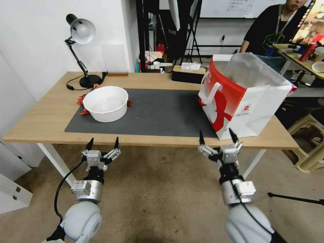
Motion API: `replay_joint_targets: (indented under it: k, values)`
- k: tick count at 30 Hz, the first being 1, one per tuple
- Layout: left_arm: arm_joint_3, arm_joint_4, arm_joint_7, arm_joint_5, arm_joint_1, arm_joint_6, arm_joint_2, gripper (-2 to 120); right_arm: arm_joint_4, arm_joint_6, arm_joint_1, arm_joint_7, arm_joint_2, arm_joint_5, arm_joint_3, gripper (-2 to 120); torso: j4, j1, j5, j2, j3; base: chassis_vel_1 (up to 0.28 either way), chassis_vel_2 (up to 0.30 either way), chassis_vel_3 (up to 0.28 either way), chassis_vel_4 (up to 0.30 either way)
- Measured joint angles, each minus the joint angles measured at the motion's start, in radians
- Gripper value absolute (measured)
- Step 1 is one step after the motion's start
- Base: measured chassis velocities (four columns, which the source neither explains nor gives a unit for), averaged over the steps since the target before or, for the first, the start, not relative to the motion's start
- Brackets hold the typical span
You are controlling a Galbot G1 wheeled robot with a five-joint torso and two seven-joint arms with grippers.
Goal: Close the takeout container lid, then place the container into the takeout bag.
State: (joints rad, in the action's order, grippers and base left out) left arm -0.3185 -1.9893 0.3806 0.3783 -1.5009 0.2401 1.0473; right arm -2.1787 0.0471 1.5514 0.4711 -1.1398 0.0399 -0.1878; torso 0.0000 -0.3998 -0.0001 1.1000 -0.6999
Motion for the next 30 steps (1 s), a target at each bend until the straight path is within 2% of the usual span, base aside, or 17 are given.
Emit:
replay_joint_targets:
  k: [13, 30]
  values:
    - [-0.003, 0.001, -0.007, 0.0, -0.018, 0.013, 0.01, 100, 0.056, 0.038, -0.005, 0.011, -0.012, 0.008, 0.012, 100, 0.0, 0.0, 0.0001, 0.0, 0.0, 0.0, 0.0, 0.0, 0.0]
    - [-0.002, 0.004, -0.01, 0.002, -0.021, 0.017, 0.012, 100, 0.061, 0.045, -0.006, 0.007, -0.012, 0.015, 0.007, 100, 0.0, 0.0, 0.0001, 0.0, 0.0, 0.0, 0.0, 0.0, 0.0]
